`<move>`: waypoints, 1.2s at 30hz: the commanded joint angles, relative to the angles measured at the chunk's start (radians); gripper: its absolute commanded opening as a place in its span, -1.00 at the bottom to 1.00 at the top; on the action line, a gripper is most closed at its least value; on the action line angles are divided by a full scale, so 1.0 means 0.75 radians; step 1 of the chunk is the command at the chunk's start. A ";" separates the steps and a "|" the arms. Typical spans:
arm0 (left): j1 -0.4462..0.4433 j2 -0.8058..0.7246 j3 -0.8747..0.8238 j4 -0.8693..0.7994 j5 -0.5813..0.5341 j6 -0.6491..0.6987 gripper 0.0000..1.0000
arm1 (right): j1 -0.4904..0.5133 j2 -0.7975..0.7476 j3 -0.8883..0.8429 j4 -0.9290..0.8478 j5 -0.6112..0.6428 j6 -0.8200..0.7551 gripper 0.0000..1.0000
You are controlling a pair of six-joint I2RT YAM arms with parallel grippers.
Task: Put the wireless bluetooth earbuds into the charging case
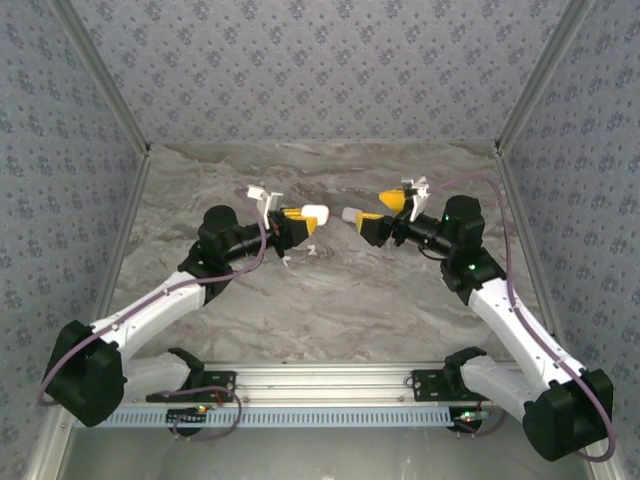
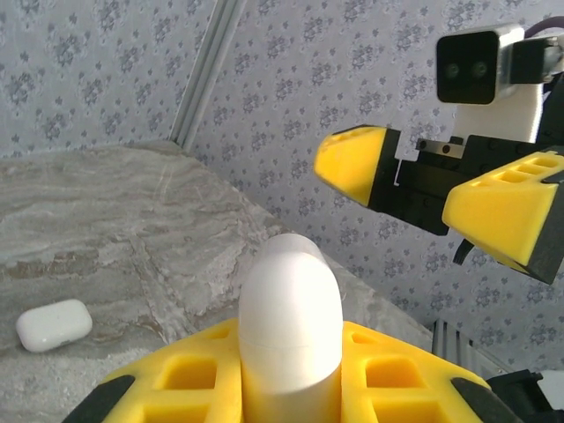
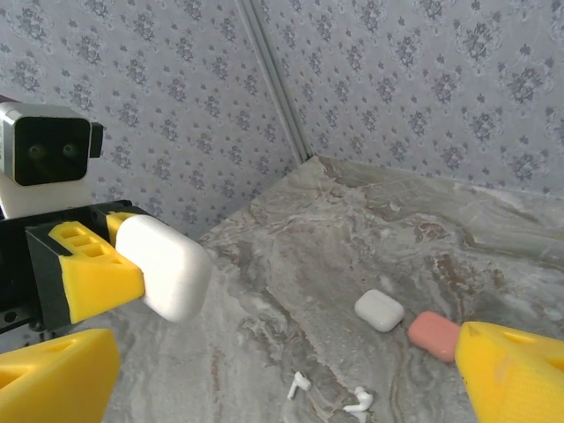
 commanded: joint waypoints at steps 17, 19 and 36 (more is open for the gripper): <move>-0.049 0.031 0.064 0.059 0.081 0.111 -1.00 | 0.160 0.235 0.114 0.070 0.028 0.024 0.98; -0.052 0.032 0.065 0.059 0.082 0.111 -1.00 | 0.161 0.247 0.125 0.056 0.045 0.018 0.98; -0.056 0.034 0.069 0.046 0.090 0.115 -1.00 | 0.097 0.340 0.226 -0.022 0.082 -0.007 0.96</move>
